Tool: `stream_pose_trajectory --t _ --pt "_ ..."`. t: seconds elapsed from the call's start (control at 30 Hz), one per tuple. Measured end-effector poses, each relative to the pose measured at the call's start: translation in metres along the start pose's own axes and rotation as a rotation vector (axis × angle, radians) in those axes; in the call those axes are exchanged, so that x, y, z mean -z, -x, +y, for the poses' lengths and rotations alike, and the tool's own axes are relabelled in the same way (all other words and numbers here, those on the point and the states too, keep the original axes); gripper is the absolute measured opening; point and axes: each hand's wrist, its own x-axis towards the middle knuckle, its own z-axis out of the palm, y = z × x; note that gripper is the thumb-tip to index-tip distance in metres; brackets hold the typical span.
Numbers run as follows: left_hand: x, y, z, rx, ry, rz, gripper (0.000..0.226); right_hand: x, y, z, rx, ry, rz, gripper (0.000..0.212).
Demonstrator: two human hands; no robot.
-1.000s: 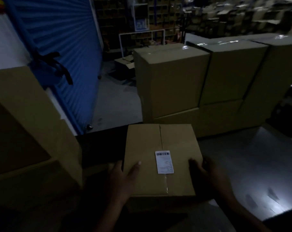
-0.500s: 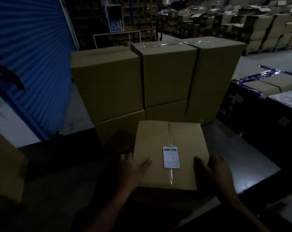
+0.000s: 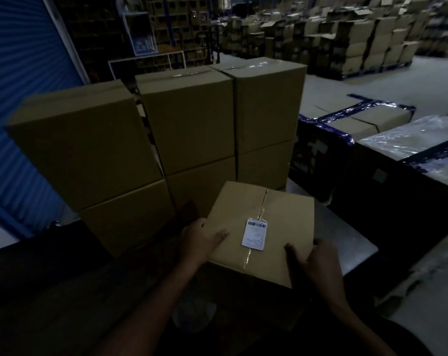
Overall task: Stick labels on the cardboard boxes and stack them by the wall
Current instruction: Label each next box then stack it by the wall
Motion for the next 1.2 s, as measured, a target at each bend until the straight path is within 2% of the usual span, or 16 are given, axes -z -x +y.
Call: stream_pose_trajectory --t 0.2,0.33,0.4,0.5,0.6,0.8,0.93,1.07,1.2 --pt "-0.019 -0.046 0.032 -0.09 -0.19 -0.058 0.055 0.0 0.028 -0.008 0.017 -0.069 0.115 0.07" --pt "-0.044 -0.057 0.051 -0.159 -0.376 0.019 0.051 0.002 0.024 -0.013 0.196 0.048 0.184 0.046" --pt "-0.054 -0.057 0.055 -0.22 -0.435 0.096 0.055 0.007 0.009 -0.016 0.238 0.164 0.196 0.043" --pt "-0.064 -0.064 0.058 -0.287 -0.428 0.099 0.06 0.01 -0.021 -0.021 0.315 0.319 0.128 0.032" --pt "-0.07 -0.079 0.063 -0.356 -0.402 0.01 0.063 0.006 -0.039 -0.026 0.343 0.205 0.015 0.024" --pt "-0.078 -0.108 0.081 -0.514 -0.318 -0.123 0.065 -0.005 -0.026 -0.038 0.236 0.143 0.158 0.021" --pt "-0.082 -0.117 0.089 -0.627 -0.355 -0.128 0.067 -0.009 -0.028 -0.042 0.2 0.098 0.115 0.021" --pt "-0.078 -0.099 0.087 -0.572 -0.442 0.004 0.079 0.006 -0.058 -0.037 0.248 0.052 0.037 0.016" --pt "-0.08 -0.058 0.07 -0.448 -0.235 -0.095 0.114 0.011 -0.086 -0.027 0.32 0.148 -0.09 0.028"
